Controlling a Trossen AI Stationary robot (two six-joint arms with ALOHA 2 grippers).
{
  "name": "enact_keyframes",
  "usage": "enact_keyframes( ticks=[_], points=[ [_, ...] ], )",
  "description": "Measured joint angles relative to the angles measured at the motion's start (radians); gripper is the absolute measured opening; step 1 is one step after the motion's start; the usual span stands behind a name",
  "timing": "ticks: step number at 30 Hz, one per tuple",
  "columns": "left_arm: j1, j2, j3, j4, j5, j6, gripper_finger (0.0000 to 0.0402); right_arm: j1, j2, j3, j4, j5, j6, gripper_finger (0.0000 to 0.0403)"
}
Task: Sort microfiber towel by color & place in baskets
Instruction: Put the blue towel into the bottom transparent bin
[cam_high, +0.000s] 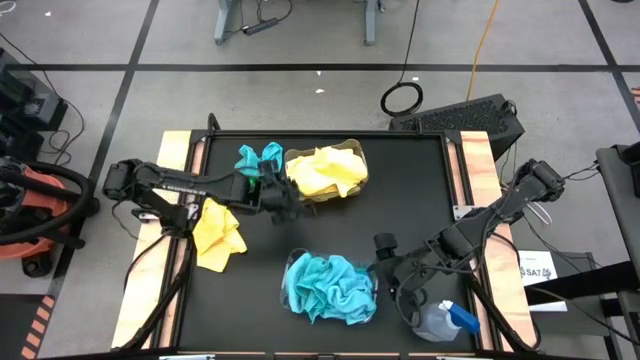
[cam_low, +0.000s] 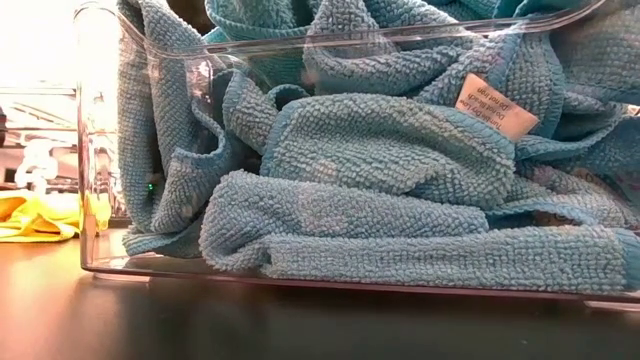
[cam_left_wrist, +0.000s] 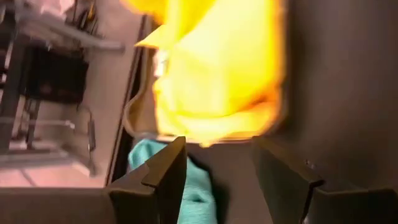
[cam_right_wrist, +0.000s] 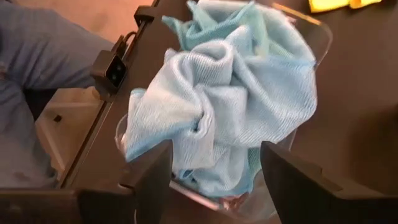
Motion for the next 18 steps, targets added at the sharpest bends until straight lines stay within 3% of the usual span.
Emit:
enact_keyframes(
  ticks=[7, 11, 18],
  points=[
    [0.204, 0.0, -0.025, -0.003, 0.114, 0.024, 0.0187, 0.042, 0.0, 0.0, -0.044, 0.052, 0.05, 0.0235],
    [0.349, -0.026, -0.112, 0.034, 0.183, 0.037, 0.0187, 0.065, 0.0, 0.0, -0.047, 0.055, 0.072, 0.0235],
    [0.587, -0.107, -0.328, 0.254, 0.376, 0.018, 0.0197, 0.093, 0.0, 0.0, -0.052, 0.076, 0.085, 0.0235]
  ],
)
